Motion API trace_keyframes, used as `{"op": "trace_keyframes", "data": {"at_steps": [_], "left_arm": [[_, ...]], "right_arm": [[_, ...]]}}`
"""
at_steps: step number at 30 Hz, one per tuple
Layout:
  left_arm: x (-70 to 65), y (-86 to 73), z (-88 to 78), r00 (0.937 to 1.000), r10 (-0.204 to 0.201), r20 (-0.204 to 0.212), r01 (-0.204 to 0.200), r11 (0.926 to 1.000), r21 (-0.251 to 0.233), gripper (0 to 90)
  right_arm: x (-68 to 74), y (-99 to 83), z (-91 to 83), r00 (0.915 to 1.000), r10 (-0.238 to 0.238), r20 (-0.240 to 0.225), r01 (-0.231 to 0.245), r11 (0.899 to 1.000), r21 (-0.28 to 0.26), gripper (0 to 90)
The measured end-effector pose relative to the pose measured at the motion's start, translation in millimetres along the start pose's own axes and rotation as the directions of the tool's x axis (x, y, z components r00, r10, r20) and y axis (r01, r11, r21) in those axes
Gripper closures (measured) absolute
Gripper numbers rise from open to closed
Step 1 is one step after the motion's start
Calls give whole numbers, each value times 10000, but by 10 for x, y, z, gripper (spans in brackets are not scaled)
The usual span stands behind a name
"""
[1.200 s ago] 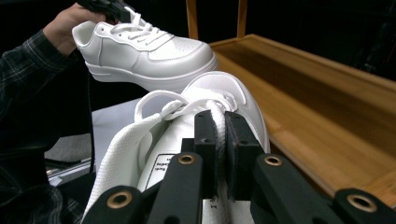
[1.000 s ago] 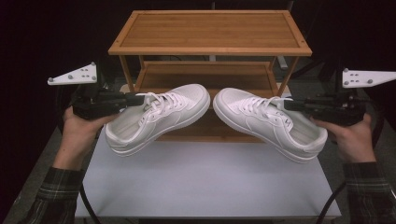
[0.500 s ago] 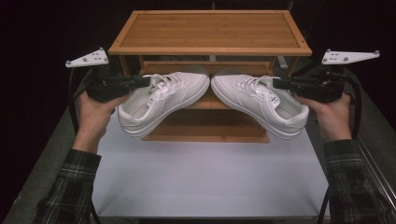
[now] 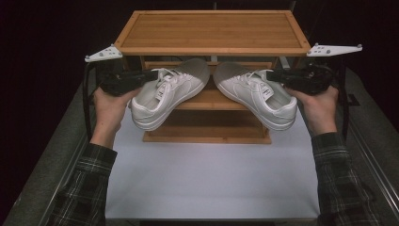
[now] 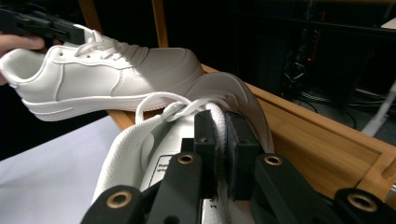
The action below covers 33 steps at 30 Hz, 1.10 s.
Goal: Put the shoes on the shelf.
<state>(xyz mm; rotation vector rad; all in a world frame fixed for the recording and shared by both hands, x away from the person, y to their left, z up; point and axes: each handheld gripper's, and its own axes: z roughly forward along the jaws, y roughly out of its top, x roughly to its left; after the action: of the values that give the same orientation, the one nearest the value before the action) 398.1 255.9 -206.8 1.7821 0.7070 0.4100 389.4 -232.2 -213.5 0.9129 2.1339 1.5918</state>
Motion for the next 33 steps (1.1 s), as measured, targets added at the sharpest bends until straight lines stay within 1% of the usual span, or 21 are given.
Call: {"op": "trace_keyframes", "data": {"at_steps": [3, 5, 6, 8, 10, 11, 13, 15, 16, 18, 20, 21, 22, 24, 25, 26, 28, 31, 32, 33], "left_arm": [[-12, -11, 48, 9999, 95, -116, -92, 9998, 199, 845], [-22, -29, 90, 9993, 275, -266, -264, 9988, 413, 842], [-11, -38, 92, 9992, 223, -329, -210, 9991, 369, 839], [29, -51, 91, 9996, 68, -274, -57, 9993, 382, 835], [77, -69, 90, 9994, -124, -332, 140, 9987, 489, 817], [94, -77, 83, 9994, -162, -299, 175, 9989, 424, 800], [106, -77, 65, 9990, -415, -142, 415, 9991, 16, 768], [99, -58, 51, 9989, -442, -182, 438, 9988, -205, 735], [99, -49, 47, 9989, -401, -236, 396, 9990, -210, 728], [104, -49, 47, 9986, -408, -339, 404, 9991, -141, 658], [110, -52, 24, 9985, -393, -373, 388, 9992, -135, 610], [110, -47, 3, 9984, -385, -403, 378, 9991, -185, 580], [109, -42, -16, 9984, -394, -412, 383, 9989, -270, 538], [98, -20, -83, 9984, -425, -375, 407, 9981, -468, 476], [93, -11, -104, 9987, -392, -334, 378, 9984, -424, 440], [82, 0, -136, 9990, -324, -322, 315, 9991, -296, 414], [64, 7, -189, 9992, -209, -343, 201, 9996, -218, 366], [31, 8, -290, 9995, -46, -312, 44, 10000, -66, 300], [11, -2, -332, 9995, 45, -298, -45, 10000, -3, 281], [-7, -15, -364, 9995, 98, -291, -97, 9999, 46, 265]], "right_arm": [[6, 17, 40, 9999, -74, 128, 72, 9999, 114, 841], [-2, 13, 52, 9999, -11, 102, 10, 9999, 112, 839], [-8, 13, 50, 10000, 11, 69, -11, 9999, 135, 837], [-14, 11, 49, 9998, 15, 186, -19, 9998, 198, 831], [-17, 8, 46, 9993, -113, 351, 103, 9995, 293, 822], [-18, 9, 43, 9991, -143, 390, 130, 9993, 338, 813], [-17, 6, 42, 9985, -225, 493, 207, 9991, 369, 793], [-24, 8, 23, 9989, -128, 455, 124, 9999, 75, 777], [-29, 18, 3, 9992, -14, 405, 19, 9999, -121, 777], [-38, 31, -25, 9990, -44, 452, 56, 9996, -264, 774], [-45, 32, -47, 9989, 6, 471, 4, 9998, -199, 722], [-47, 30, -73, 9988, 63, 481, -51, 9997, -251, 688], [-51, 29, -99, 9987, 122, 499, -108, 9995, -285, 632], [-48, 31, -151, 9983, 230, 533, -210, 9991, -361, 549], [-34, 34, -190, 9981, 271, 548, -248, 9988, -416, 514], [-26, 36, -212, 9981, 246, 564, -224, 9989, -408, 492], [3, 38, -270, 9974, 191, 691, -168, 9993, -337, 431], [34, 29, -354, 9977, 316, 607, -295, 9989, -356, 357], [42, 22, -376, 9982, 275, 536, -254, 9989, -384, 346], [63, 11, -408, 9983, 305, 494, -290, 9991, -301, 318]]}}
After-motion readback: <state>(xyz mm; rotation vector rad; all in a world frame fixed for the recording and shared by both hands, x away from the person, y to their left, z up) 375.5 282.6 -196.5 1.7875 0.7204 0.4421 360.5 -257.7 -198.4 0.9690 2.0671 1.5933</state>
